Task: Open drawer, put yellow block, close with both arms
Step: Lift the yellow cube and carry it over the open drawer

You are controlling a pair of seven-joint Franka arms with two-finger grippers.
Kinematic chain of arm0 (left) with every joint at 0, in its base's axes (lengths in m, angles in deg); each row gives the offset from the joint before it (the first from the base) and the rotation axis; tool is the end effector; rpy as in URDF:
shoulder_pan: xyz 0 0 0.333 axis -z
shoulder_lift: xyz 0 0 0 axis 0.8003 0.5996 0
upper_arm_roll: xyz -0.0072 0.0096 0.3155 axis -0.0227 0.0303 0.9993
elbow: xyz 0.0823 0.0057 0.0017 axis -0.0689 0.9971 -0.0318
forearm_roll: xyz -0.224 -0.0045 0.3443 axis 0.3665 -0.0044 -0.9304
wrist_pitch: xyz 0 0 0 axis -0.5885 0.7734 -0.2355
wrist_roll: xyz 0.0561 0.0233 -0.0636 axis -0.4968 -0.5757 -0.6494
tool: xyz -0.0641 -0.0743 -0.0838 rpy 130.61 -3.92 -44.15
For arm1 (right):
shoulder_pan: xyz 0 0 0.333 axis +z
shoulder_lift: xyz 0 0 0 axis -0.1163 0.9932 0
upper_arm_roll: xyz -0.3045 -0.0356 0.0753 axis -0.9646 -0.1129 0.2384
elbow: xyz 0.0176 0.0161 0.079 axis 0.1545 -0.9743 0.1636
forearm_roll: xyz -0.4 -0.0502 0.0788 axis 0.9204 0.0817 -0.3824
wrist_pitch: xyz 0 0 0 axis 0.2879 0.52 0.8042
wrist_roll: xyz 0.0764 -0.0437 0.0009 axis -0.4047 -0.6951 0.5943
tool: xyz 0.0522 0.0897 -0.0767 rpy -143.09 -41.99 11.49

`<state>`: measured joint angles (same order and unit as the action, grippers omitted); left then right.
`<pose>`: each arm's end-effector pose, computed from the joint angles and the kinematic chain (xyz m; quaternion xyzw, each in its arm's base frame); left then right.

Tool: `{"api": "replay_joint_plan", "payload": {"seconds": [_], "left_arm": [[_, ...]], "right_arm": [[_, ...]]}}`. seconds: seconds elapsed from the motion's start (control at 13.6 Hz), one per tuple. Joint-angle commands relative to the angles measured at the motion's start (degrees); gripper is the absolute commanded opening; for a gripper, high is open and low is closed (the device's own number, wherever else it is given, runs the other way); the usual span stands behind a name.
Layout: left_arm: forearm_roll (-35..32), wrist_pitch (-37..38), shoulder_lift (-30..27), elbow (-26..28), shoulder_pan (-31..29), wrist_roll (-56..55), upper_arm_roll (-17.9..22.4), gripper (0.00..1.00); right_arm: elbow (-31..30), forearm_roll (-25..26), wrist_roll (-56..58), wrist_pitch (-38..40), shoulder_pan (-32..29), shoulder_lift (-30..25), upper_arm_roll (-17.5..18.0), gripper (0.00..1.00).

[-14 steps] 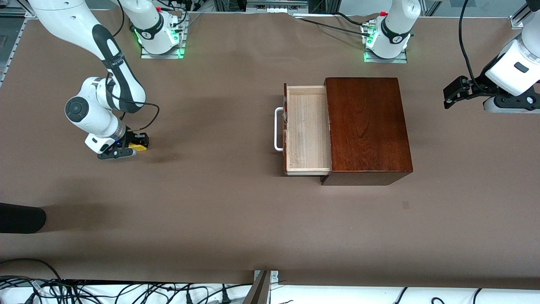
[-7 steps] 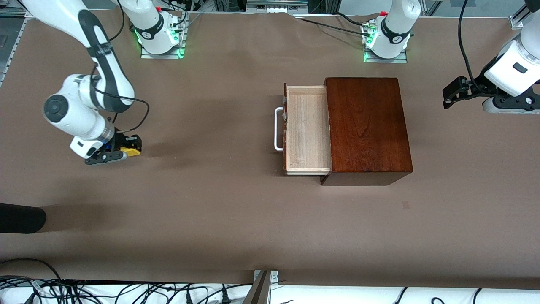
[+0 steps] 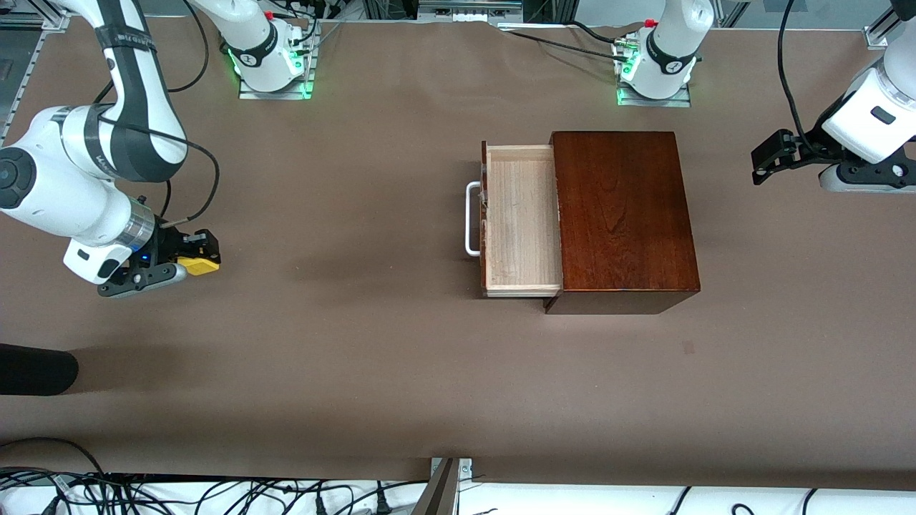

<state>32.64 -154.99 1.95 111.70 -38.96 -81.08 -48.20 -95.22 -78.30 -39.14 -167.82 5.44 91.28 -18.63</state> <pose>0.5689 -0.0470 0.5922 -0.9997 0.0116 0.0081 0.0209 0.6393 0.0498 0.3654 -0.9893 -0.1411 -0.0041 0.0377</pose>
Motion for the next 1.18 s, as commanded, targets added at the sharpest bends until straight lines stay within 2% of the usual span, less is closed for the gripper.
{"api": "replay_joint_plan", "payload": {"seconds": [0.0,0.22,0.37,0.59,0.96,1.1], "left_arm": [[-0.4,0.9,0.7,-1.7,-0.1,1.2,0.0,1.00],[-0.4,0.9,0.7,-1.7,-0.2,1.2,0.0,1.00],[-0.5,0.8,0.7,-1.7,-0.1,1.2,0.0,1.00],[-0.4,0.8,0.7,-1.7,-0.2,1.2,0.0,1.00],[-0.4,0.8,0.7,-2.0,-0.2,1.2,0.0,1.00],[-0.5,0.8,0.8,-2.5,-0.2,1.2,0.1,1.00]], "right_arm": [[5.1,0.2,-5.7,4.5,4.4,1.0,-0.1,0.04],[12.7,0.2,-11.0,12.0,8.3,2.4,0.0,0.04],[15.0,-0.2,-11.1,14.0,9.7,2.7,0.0,0.04],[18.2,-0.8,-12.4,15.6,13.4,2.8,0.0,0.04],[19.0,-0.8,-16.6,15.5,20.3,3.6,0.0,0.03],[22.7,-1.9,-17.4,16.0,21.7,5.4,0.5,0.01]]}}
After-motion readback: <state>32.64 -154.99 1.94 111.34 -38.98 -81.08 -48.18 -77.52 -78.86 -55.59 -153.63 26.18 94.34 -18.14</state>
